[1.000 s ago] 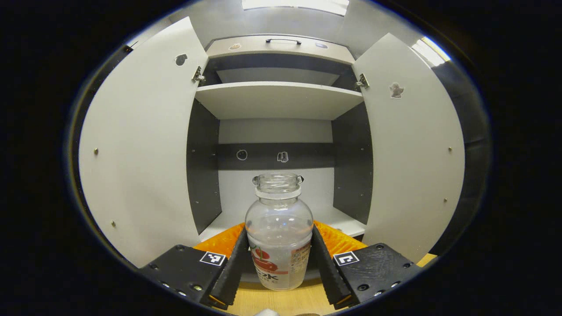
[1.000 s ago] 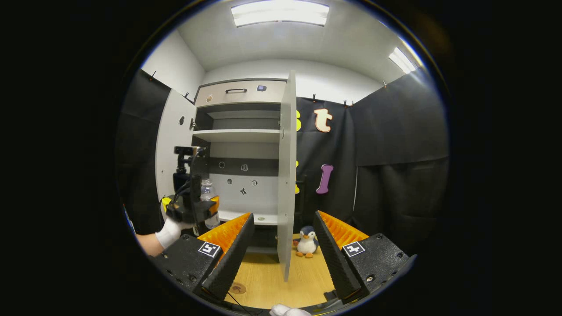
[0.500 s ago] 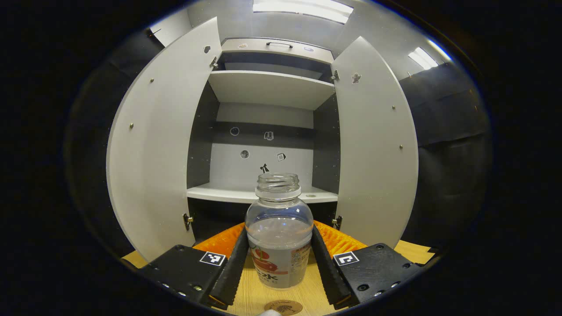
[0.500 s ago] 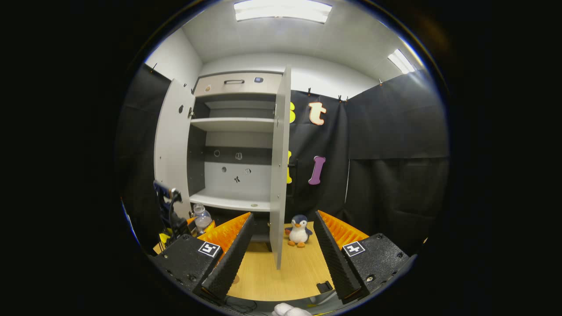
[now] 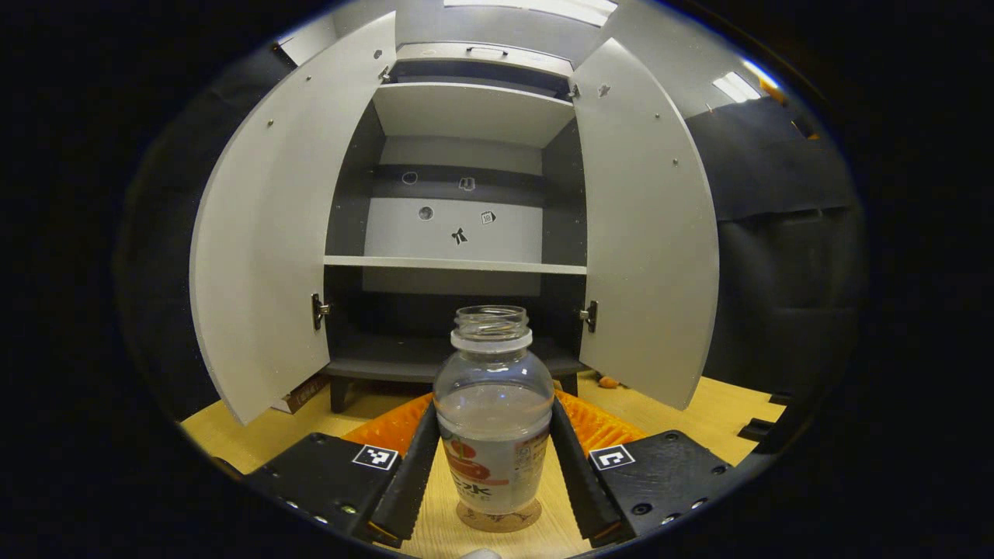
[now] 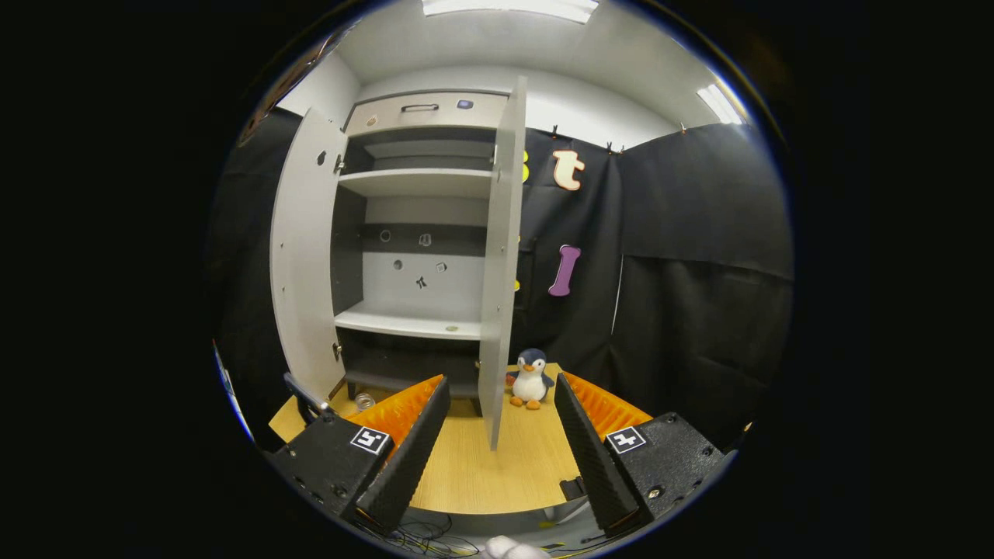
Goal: Grasp the bottle in the cabinet with the left hand and place it on the coaster, then close the right door with the right hand and the left door with the left hand.
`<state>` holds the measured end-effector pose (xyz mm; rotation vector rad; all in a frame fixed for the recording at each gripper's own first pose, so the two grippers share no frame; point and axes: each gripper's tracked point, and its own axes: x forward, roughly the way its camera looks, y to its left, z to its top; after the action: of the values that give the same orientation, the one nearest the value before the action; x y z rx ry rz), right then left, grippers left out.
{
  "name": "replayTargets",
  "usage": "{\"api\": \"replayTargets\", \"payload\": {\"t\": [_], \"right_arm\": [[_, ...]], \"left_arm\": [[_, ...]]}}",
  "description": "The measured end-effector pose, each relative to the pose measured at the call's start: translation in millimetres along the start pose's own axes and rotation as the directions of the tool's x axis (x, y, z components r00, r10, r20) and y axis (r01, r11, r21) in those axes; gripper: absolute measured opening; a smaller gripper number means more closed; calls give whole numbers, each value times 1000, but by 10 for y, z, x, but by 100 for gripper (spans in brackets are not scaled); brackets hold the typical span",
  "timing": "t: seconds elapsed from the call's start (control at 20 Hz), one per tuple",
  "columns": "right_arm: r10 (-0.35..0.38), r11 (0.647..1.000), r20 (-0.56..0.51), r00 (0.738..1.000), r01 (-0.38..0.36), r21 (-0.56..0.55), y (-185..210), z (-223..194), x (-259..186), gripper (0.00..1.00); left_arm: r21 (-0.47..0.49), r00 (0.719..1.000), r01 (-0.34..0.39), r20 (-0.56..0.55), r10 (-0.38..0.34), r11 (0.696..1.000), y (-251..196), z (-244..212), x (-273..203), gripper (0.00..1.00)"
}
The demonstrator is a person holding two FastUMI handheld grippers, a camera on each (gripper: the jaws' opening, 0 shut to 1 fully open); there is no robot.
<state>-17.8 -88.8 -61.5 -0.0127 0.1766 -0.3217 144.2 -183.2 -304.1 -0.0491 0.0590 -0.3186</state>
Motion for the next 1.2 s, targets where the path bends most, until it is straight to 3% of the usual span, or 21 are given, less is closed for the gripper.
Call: {"api": "replayTargets", "payload": {"t": [0.6,0.85,1.0,1.2], "right_arm": [[-12,997,-31,999,10,-78,120,-116,26,84],[-12,994,-22,1000,10,-106,140,-70,-1,84],[-11,995,-10,1000,10,-103,153,-18,-19,84],[-11,997,21,1000,12,-78,171,81,-69,84]], "left_arm": [[-15,994,99,-39,-100,995,-107,-643,163,76],[12,992,124,-17,-123,992,-166,-630,171,78],[10,994,113,-1,-113,993,-121,-453,187,97],[5,993,112,24,-112,994,-57,37,233,97]]}}
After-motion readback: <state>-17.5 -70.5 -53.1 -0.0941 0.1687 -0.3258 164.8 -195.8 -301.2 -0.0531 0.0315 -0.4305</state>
